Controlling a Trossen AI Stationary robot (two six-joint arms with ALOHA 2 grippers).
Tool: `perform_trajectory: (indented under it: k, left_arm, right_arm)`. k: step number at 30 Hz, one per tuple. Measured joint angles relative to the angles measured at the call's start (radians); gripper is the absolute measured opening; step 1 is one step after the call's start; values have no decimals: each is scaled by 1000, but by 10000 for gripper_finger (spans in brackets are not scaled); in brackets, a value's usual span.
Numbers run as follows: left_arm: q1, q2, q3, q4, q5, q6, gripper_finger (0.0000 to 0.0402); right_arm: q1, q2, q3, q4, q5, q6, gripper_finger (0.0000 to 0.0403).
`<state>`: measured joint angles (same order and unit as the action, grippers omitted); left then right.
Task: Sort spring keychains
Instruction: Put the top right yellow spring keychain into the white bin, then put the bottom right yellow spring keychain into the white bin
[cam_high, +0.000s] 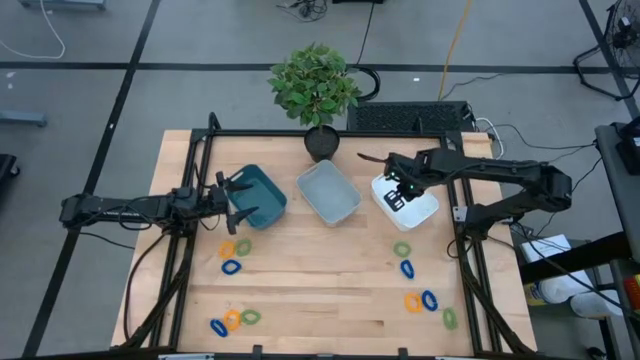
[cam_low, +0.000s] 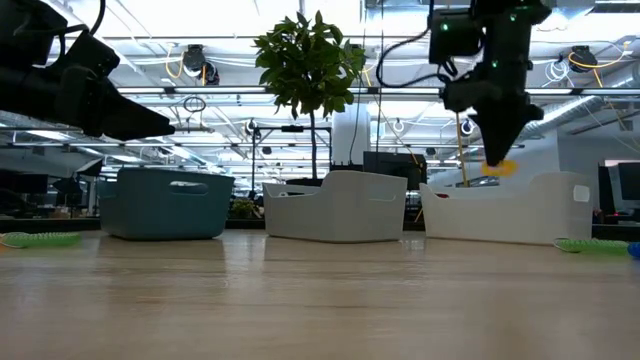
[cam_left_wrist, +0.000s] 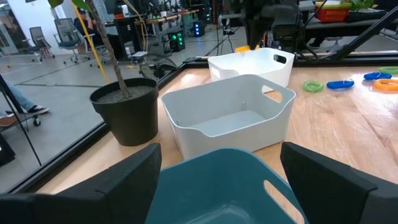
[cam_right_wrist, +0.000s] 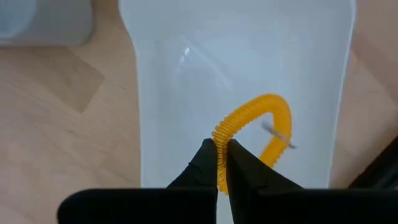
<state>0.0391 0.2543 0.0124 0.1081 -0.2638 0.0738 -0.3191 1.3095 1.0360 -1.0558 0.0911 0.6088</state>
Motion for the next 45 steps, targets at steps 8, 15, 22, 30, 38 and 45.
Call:
perform_trajectory:
  k: [8, 15, 22, 30, 38, 45]
  left_arm:
    - [0, 0, 0, 0, 0, 0, 335]
    - [0, 0, 0, 0, 0, 0, 335]
    - [0, 0, 0, 0, 0, 0, 335]
    - [0, 0, 0, 0, 0, 0, 335]
    - [0, 0, 0, 0, 0, 0, 335]
    - [0, 0, 0, 0, 0, 0, 335]
  right_arm:
    - [19, 0, -143, 178, 8, 19, 0]
    - [28, 0, -214, 223, 44, 13, 0]
    - [32, 0, -259, 285, 40, -23, 8]
    - [25, 0, -259, 296, 43, -30, 95]
    - [24, 0, -259, 317, 43, -72, 190]
    - [24, 0, -259, 326, 43, -102, 226]
